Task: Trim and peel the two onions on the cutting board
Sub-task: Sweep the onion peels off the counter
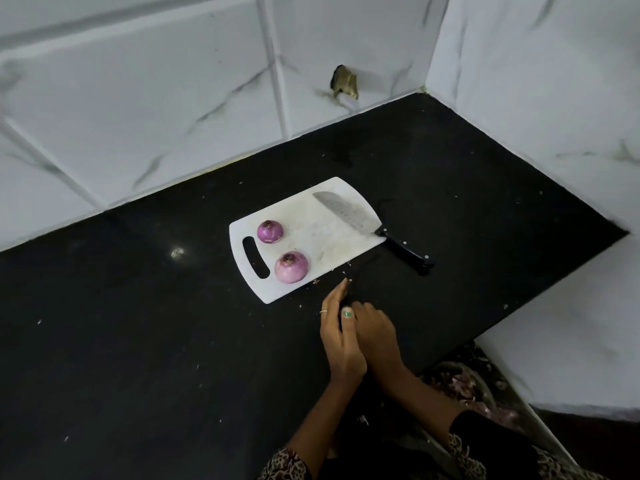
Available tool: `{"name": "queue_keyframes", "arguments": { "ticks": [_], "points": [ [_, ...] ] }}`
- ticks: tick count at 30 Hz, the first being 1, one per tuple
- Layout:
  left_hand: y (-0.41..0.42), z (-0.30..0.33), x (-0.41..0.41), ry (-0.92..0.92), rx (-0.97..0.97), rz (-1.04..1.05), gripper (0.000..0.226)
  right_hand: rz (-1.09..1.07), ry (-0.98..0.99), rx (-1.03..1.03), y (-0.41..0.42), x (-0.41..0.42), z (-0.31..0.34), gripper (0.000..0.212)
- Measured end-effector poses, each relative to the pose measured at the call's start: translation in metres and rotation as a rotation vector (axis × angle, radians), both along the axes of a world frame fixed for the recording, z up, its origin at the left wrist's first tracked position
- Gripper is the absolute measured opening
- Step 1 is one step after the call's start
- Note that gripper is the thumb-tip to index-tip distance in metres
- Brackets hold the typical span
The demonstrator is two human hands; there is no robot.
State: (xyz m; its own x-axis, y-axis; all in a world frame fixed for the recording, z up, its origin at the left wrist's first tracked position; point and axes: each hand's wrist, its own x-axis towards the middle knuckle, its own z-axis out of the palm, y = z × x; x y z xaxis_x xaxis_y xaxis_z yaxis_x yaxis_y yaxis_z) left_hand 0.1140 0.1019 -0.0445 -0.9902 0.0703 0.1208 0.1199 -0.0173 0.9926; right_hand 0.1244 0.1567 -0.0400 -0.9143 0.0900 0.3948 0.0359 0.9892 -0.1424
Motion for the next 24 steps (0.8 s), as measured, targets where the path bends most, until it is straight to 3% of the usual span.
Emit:
{"name": "queue_keyframes", "arguments": {
  "ticks": [3, 8, 9, 12, 16, 22, 24],
  "points": [
    [-0.001, -0.002, 0.000, 0.000, 0.056, -0.004, 0.045, 0.001, -0.082, -0.026, -0.001, 0.001, 0.004, 0.027],
    [0.002, 0.002, -0.001, -0.085, 0.122, -0.024, 0.060, 0.037, -0.306, -0.120, 0.004, -0.002, 0.014, 0.012],
    [0.003, 0.005, -0.003, -0.131, 0.168, -0.024, 0.067, 0.014, -0.375, -0.203, 0.005, -0.005, 0.018, 0.019],
    [0.001, 0.015, -0.006, -0.301, 0.316, -0.017, 0.087, -0.140, -0.339, -0.642, 0.008, -0.010, 0.028, 0.036],
    [-0.001, 0.032, -0.008, -0.441, 0.430, 0.018, 0.066, -0.244, -0.236, -1.281, 0.017, -0.012, 0.045, 0.046],
    [0.034, 0.063, 0.025, -0.509, 0.467, -0.148, 0.066, -0.464, -0.207, -1.995, 0.043, 0.008, 0.076, 0.028],
    [0.053, 0.068, 0.038, -0.515, 0.435, -0.187, 0.058, -0.568, -0.106, -2.206, 0.059, 0.018, 0.083, 0.027]
  ]
}}
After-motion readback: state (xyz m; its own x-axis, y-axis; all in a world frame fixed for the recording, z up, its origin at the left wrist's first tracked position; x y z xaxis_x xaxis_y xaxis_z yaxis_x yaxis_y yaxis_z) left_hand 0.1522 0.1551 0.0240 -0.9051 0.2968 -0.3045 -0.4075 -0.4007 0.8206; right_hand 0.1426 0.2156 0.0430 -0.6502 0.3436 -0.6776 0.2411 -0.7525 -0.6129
